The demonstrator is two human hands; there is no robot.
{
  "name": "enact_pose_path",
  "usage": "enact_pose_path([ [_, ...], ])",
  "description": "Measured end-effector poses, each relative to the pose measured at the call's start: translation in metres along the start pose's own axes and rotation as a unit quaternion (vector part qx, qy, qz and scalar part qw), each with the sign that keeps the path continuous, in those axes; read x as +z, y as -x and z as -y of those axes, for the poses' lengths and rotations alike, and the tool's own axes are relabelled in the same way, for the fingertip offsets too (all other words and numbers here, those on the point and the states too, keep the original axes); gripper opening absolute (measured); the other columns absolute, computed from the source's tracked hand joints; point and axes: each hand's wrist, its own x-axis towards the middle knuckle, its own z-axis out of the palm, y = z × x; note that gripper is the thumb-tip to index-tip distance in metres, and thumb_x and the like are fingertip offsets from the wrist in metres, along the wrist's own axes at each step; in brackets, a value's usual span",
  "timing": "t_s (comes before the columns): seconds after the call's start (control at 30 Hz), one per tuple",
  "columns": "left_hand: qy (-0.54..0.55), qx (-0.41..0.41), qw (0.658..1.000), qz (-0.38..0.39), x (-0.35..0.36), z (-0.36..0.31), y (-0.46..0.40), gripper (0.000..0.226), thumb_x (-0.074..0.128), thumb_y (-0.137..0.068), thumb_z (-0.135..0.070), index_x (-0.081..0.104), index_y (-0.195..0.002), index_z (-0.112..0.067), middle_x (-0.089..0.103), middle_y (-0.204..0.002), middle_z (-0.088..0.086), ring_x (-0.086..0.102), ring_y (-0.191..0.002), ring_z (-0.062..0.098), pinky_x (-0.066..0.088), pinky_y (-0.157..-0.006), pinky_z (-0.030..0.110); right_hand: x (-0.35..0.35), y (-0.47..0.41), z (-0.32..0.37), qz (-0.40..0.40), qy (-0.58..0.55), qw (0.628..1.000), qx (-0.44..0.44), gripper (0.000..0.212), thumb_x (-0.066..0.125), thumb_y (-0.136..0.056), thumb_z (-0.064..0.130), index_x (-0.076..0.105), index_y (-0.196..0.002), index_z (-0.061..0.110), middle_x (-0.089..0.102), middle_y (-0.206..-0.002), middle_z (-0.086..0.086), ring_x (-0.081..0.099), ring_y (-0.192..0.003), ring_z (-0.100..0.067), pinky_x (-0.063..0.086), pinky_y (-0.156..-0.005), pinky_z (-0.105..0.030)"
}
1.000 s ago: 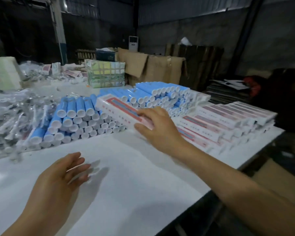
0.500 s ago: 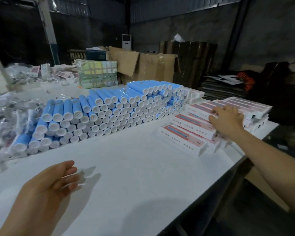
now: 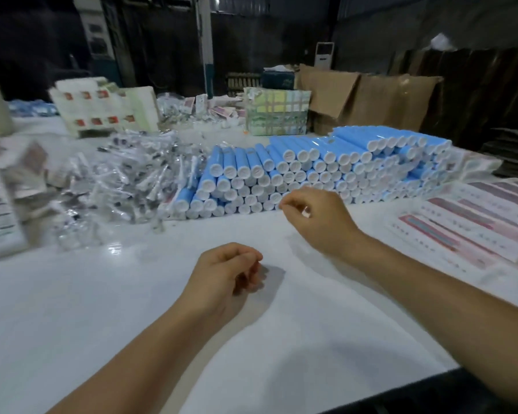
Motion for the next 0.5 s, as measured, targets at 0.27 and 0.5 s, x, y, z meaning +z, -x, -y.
enact_pose_path([
  [0.27, 0.007, -0.008, 0.999, 0.032, -0.003, -0.006, 0.003, 0.023, 0.05, -0.088, 0.009, 0.056, -0.069, 0.0, 0.052, -0.057, 0.012, 0.048, -0.045, 0.018, 0.037, -0.043, 0.018, 0.063, 0.023, 0.008, 0.197, 0.084, 0.975, -0.051, 0.037, 0.06, -0.073, 0.012, 0.039, -0.054, 0.035, 0.045, -0.073, 0.011, 0.044, -0.078, -0.013, 0.035, -0.06, -0.027],
  [0.5, 0.023, 0.003, 1.0, 0.01, -0.029, -0.035, 0.005, 0.018, 0.052, -0.092, -0.004, 0.063, -0.078, -0.01, 0.062, -0.066, 0.002, 0.056, -0.054, 0.012, 0.043, -0.052, 0.02, 0.069, 0.024, -0.002, 0.164, 0.079, 0.981, -0.064, 0.023, 0.059, -0.086, 0.01, 0.063, -0.074, 0.028, 0.05, -0.075, 0.015, 0.045, -0.077, -0.001, 0.028, -0.061, -0.014],
])
